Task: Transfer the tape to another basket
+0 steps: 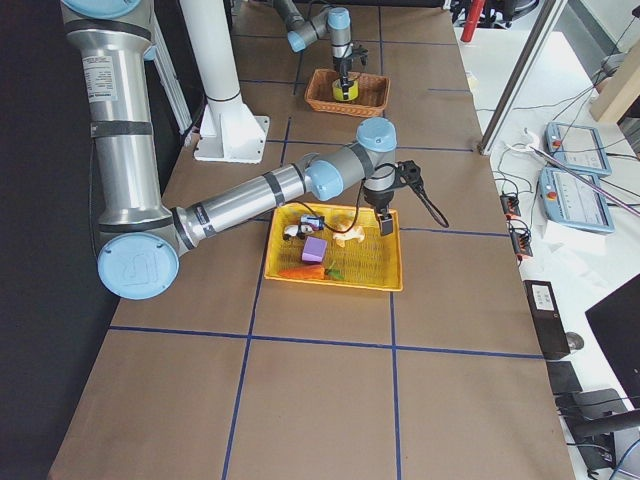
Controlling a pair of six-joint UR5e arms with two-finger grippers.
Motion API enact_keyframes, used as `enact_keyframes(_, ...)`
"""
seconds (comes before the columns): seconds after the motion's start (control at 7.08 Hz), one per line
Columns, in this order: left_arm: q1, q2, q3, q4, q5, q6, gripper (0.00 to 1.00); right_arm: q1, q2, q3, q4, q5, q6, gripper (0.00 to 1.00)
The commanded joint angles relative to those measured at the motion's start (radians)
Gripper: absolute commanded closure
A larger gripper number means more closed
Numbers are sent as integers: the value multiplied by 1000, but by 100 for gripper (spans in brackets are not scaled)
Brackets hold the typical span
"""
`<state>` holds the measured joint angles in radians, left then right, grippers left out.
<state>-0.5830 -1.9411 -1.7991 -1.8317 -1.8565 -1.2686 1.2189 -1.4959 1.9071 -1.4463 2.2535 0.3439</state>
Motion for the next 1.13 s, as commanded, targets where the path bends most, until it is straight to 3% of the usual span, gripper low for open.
enact_keyframes(0.0, -21, 5, 24, 2, 3, 29, 94, 13, -20, 1, 6, 6, -9, 0)
enact_keyframes(0.14, -26, 5, 29, 2, 3, 32, 60, 23, -27, 0, 9, 26, -23, 0)
enact_keyframes(0.28, -27, 10, 30, 2, 26, 70, 1, 36, -38, 1, 9, 37, -38, 0)
enact_keyframes(0.57, -34, 18, 6, 87, 56, 112, 0, 42, -53, -3, 10, 44, -51, 0)
enact_keyframes(0.85, -72, 8, -141, 327, 49, 254, 0, 66, -76, -19, 3, 43, -142, 0)
enact_keyframes(0.99, -136, 8, -176, 386, -20, 318, 0, 100, -99, -38, 0, 44, -193, 0)
